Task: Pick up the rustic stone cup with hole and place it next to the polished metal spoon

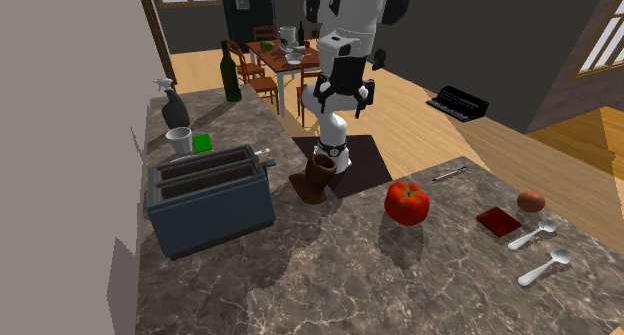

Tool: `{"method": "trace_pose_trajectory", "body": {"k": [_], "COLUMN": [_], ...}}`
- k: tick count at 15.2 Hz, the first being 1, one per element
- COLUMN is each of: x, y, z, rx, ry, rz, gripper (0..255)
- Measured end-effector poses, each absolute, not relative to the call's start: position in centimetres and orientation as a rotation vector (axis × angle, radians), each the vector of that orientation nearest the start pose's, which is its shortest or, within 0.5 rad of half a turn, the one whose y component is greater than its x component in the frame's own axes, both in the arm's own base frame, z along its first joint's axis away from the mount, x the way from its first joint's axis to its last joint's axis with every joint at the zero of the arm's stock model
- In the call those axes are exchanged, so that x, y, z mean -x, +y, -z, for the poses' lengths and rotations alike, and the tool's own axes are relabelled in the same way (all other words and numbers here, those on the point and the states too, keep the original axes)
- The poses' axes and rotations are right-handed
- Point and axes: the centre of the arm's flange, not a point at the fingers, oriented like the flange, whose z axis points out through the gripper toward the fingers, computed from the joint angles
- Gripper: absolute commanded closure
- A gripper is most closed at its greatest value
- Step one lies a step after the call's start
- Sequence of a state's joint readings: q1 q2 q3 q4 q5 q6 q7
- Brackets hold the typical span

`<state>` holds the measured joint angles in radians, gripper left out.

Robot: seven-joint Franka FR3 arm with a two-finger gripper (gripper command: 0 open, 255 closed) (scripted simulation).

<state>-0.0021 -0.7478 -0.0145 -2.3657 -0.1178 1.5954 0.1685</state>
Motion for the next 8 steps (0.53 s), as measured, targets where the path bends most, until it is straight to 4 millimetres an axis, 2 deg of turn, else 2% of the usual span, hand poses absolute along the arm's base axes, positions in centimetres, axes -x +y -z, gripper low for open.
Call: {"method": "trace_pose_trajectory", "body": {"k": [1,3,8], "x": [-31.8,-31.7,-30.4], "y": [-1.9,-2.3,-4.4], "z": [-57.7,-56.3,-50.6], "rx": [3.238,3.244,3.266], "ry": [0.287,0.289,0.295], "rz": [-0.023,-0.033,-0.077], "gripper": [0,0,0]}}
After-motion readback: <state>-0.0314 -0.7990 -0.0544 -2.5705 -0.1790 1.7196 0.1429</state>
